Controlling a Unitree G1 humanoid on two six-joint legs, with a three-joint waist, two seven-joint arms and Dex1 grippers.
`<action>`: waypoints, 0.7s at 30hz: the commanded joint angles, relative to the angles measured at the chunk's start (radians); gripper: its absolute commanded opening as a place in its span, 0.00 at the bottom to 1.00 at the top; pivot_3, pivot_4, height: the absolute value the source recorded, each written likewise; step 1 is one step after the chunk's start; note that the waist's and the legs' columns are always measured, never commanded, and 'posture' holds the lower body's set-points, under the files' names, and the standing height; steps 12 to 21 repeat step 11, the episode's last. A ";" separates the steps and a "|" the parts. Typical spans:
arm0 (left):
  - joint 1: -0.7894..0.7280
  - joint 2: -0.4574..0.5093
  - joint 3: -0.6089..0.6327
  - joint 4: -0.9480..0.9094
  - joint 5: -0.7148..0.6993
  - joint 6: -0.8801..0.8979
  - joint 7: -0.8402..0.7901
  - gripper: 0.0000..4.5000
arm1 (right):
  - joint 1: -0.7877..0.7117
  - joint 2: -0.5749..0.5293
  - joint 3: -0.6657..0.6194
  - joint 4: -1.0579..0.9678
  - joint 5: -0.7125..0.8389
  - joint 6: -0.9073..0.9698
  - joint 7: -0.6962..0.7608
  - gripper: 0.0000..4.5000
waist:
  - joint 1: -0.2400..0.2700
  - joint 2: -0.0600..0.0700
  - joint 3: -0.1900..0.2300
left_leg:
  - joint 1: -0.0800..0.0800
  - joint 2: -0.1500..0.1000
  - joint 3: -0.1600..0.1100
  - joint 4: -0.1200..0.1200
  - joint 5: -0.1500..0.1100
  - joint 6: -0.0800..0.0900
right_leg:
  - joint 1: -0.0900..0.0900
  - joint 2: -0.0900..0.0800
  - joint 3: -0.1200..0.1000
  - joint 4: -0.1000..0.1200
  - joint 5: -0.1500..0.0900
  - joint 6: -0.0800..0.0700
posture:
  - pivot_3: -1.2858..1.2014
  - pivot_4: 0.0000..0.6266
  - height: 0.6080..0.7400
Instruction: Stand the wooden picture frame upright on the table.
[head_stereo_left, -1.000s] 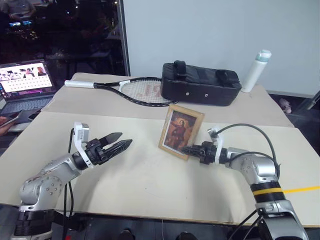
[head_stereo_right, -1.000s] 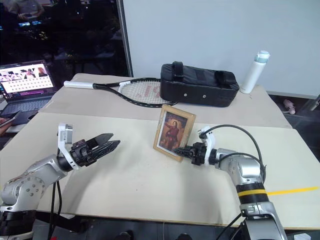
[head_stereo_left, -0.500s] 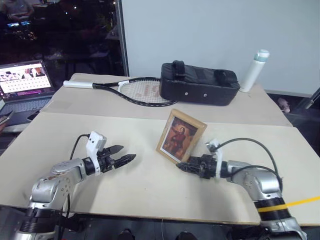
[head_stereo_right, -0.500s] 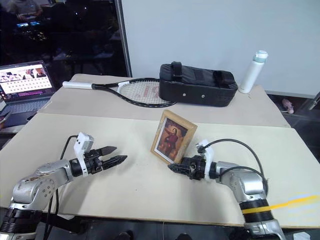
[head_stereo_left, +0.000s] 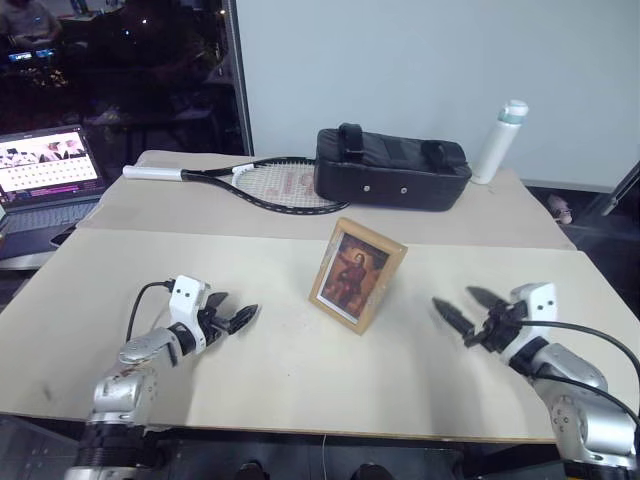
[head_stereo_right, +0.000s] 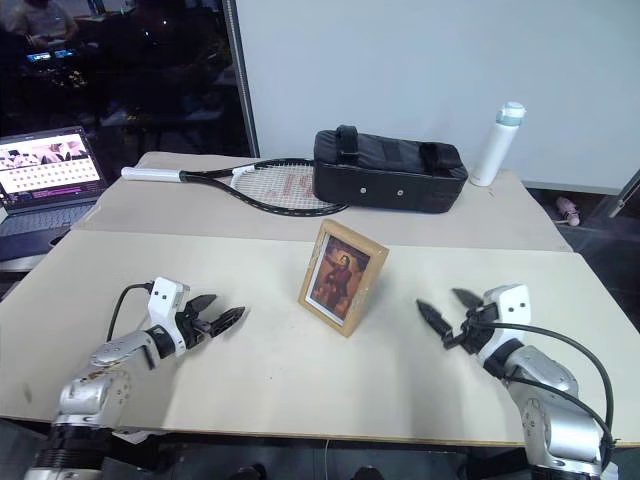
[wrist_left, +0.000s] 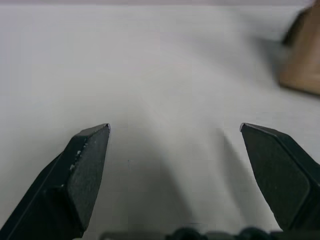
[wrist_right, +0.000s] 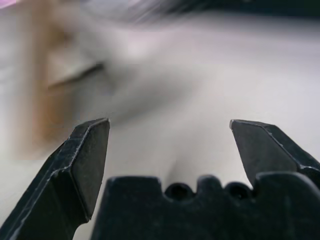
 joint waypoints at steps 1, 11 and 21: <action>-0.028 -0.026 0.003 0.012 0.039 -0.066 0.032 1.00 | 0.024 0.046 0.021 -0.036 -0.041 -0.072 -0.064 0.99 | 0.001 0.000 0.000 | 0.000 0.000 0.000 -0.001 0.000 0.000 | 0.000 0.000 0.000 0.000 0.000 0.000 | 0.52 0.24 0.77; -0.077 -0.040 0.007 0.056 0.041 -0.075 -0.010 1.00 | 0.046 0.066 0.025 0.019 -0.069 -0.151 -0.101 0.99 | 0.002 0.000 0.000 | -0.001 0.000 0.000 -0.002 0.000 0.000 | -0.001 0.000 0.000 0.000 0.000 0.000 | 0.52 0.24 0.77; -0.077 -0.040 0.007 0.056 0.041 -0.075 -0.010 1.00 | 0.046 0.066 0.025 0.019 -0.069 -0.151 -0.101 0.99 | 0.002 0.000 0.000 | -0.001 0.000 0.000 -0.002 0.000 0.000 | -0.001 0.000 0.000 0.000 0.000 0.000 | 0.52 0.24 0.77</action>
